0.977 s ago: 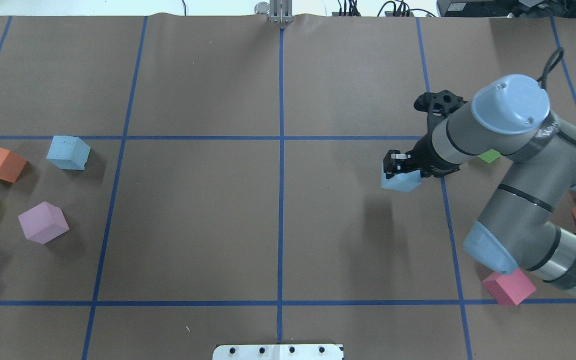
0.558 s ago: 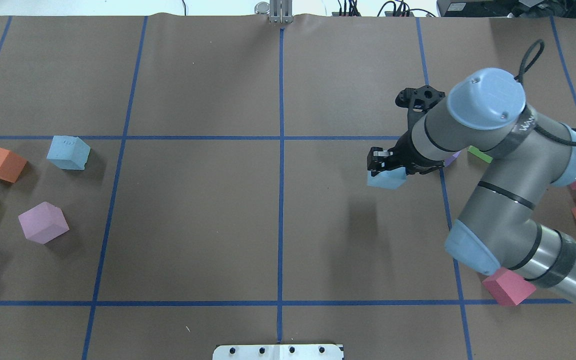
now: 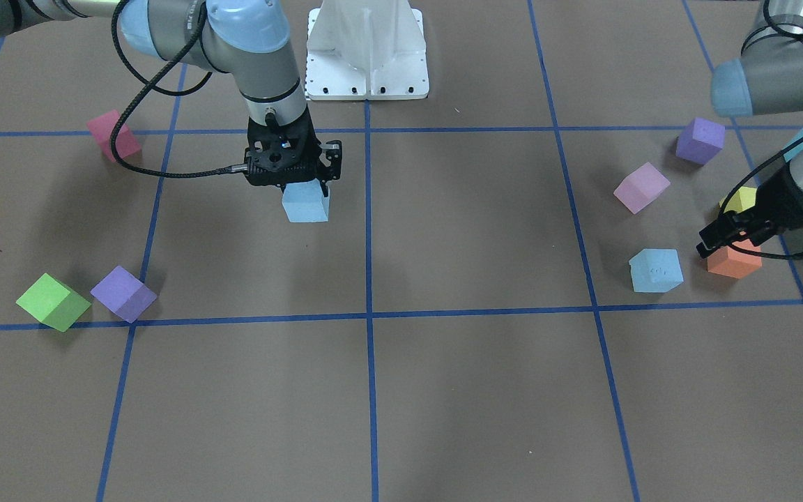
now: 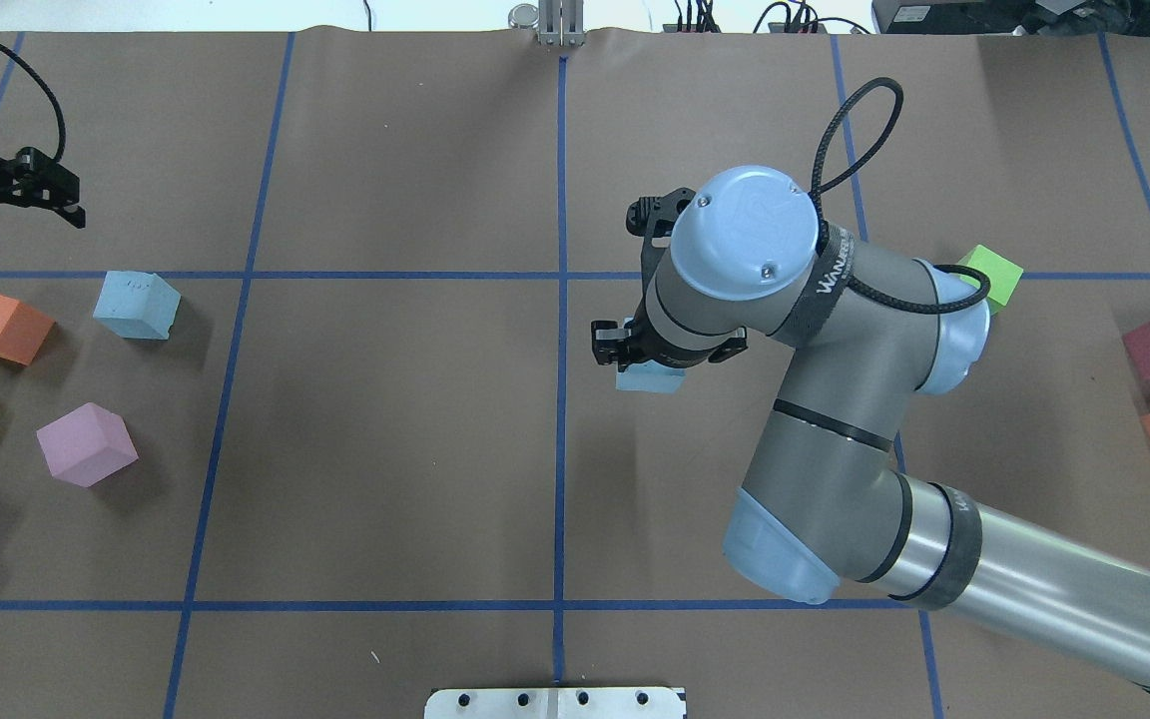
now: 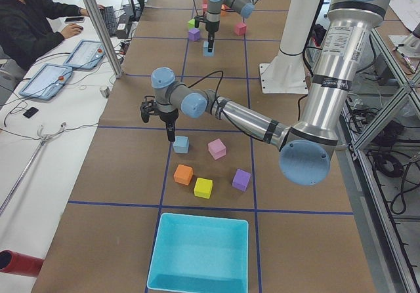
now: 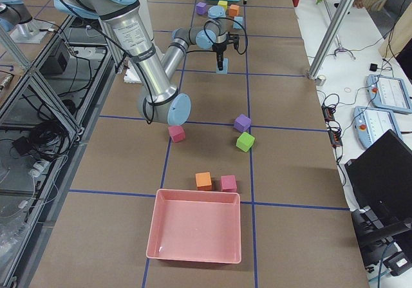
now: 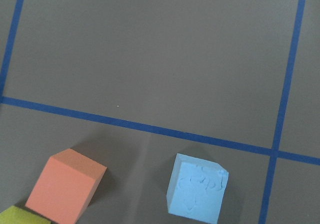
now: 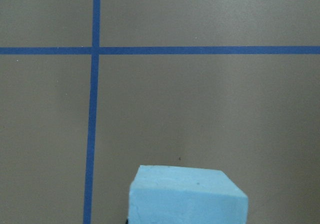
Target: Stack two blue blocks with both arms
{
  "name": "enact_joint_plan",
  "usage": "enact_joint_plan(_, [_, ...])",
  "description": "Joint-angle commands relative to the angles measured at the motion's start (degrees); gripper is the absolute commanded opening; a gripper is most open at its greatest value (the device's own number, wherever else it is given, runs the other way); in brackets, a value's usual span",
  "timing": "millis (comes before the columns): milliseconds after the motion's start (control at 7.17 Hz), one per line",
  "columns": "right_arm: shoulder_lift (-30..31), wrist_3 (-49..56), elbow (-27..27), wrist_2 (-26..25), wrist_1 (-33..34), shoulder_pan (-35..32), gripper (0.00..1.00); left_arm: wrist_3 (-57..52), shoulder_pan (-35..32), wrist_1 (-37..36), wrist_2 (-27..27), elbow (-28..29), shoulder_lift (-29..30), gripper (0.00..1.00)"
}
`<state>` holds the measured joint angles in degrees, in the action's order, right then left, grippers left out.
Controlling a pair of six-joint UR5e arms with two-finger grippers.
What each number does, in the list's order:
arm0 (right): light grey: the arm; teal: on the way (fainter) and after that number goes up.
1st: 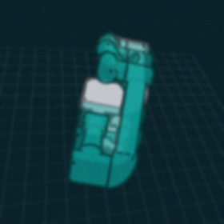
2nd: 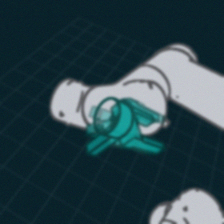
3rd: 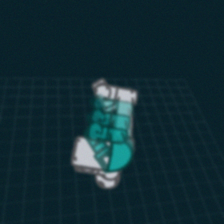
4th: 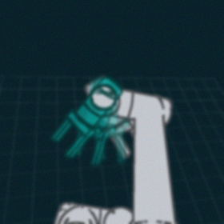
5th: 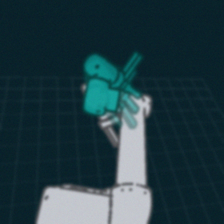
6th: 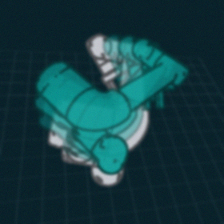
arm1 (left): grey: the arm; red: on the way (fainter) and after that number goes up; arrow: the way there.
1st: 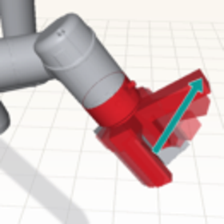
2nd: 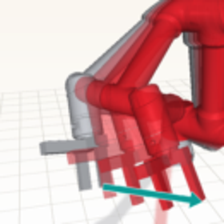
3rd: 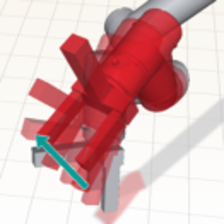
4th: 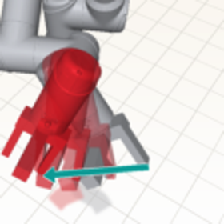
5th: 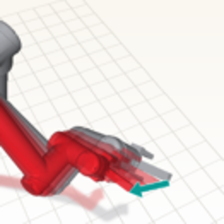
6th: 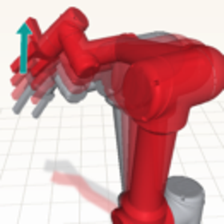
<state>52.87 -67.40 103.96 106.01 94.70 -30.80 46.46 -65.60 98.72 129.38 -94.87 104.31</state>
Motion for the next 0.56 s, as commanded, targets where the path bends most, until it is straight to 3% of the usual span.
enact_joint_plan(0, [-2.2,-2.0,-1.8,-2.5,0.1,2.4,0.6,1.4,2.3,8.6,-0.3,8.6,2.9,1.0])
enact_joint_plan(419, [-4.7,-4.9,-5.3,-4.7,0.0,5.4,0.62,2.2,4.7,8.8,-2.8,9.2,3.7,1.0])
